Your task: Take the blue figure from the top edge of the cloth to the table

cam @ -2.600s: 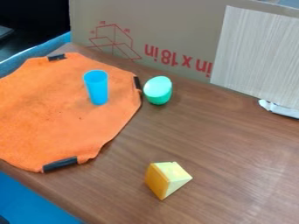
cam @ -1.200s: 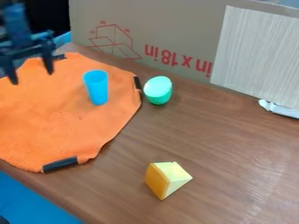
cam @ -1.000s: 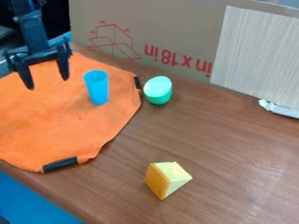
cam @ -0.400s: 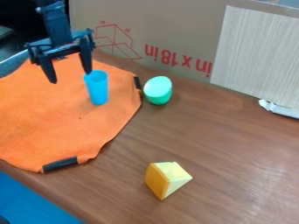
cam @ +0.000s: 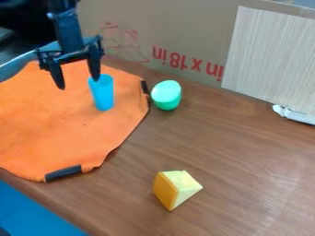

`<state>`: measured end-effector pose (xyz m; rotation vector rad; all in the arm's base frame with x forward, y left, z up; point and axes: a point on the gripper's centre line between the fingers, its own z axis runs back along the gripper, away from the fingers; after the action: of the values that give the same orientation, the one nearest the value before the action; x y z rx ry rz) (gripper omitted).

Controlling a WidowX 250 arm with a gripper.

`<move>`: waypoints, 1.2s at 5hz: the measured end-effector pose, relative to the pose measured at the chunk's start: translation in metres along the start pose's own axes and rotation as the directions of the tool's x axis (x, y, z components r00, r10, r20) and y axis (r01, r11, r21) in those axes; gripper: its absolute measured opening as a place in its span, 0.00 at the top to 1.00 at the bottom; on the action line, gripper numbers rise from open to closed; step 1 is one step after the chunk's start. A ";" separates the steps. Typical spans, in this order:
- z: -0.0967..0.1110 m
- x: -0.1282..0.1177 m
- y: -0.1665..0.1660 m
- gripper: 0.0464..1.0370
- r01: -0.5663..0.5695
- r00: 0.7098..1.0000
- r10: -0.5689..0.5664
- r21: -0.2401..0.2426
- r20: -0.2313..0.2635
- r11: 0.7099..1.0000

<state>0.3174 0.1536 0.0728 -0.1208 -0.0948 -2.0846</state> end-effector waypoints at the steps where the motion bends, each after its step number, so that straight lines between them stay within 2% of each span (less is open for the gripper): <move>1: -0.006 -0.010 0.005 0.04 -0.021 1.000 0.021 -0.009 -0.005 1.000; 2: -0.016 -0.016 0.006 0.07 -0.036 0.999 0.036 -0.025 0.000 0.999; 3: -0.019 -0.019 0.007 0.37 -0.047 0.999 0.047 -0.021 -0.018 0.999; 4: -0.022 -0.017 0.004 0.68 -0.032 0.999 0.032 -0.029 -0.008 0.999; 5: -0.022 -0.005 0.004 0.88 -0.010 0.999 0.010 -0.013 0.041 1.000; 6: -0.005 0.013 0.006 0.98 0.051 0.998 -0.051 0.018 0.036 0.999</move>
<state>0.3163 0.1390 0.0697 -0.1474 -0.1385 -2.1326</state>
